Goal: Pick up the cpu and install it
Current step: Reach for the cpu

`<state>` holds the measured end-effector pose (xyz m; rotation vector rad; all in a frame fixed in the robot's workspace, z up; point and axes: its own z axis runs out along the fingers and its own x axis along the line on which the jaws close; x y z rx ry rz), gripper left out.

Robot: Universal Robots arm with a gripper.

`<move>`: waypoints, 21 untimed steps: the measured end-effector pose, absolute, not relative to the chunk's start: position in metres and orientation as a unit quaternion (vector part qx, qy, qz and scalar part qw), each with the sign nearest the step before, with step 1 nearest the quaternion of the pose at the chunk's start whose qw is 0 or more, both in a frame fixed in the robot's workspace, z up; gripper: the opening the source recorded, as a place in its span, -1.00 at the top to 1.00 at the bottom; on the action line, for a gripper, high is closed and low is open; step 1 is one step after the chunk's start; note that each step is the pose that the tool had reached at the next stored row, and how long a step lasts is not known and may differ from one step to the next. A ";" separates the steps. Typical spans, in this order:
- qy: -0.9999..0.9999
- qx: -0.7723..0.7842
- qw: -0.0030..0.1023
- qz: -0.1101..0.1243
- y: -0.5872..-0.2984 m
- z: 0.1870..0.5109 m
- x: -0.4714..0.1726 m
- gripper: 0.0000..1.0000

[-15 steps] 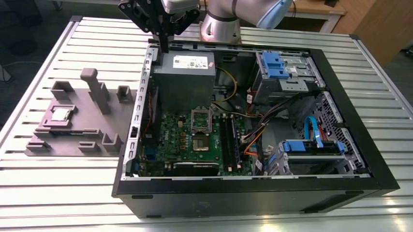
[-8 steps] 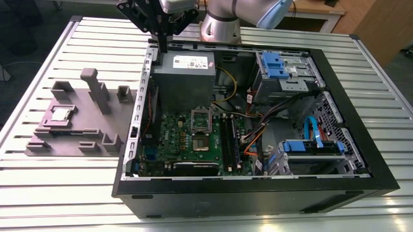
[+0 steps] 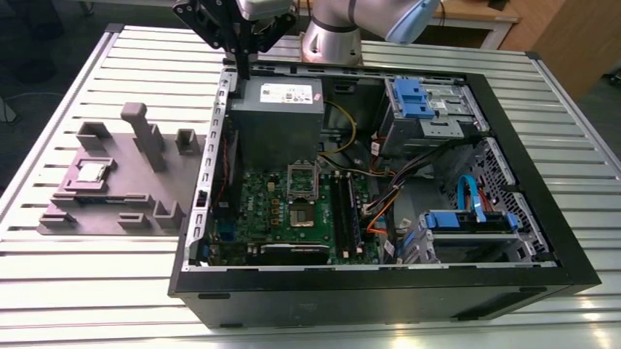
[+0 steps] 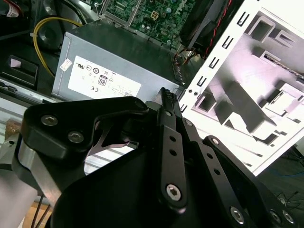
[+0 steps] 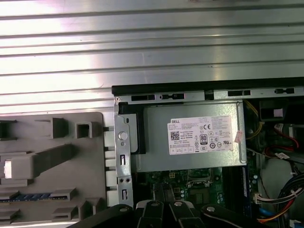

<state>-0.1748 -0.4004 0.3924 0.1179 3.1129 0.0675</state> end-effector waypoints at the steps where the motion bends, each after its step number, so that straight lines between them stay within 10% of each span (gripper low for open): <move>1: 0.999 0.038 0.013 0.022 -0.400 0.392 -0.175 0.80; 21: 0.999 0.038 0.013 0.022 -0.400 0.392 -0.180 0.80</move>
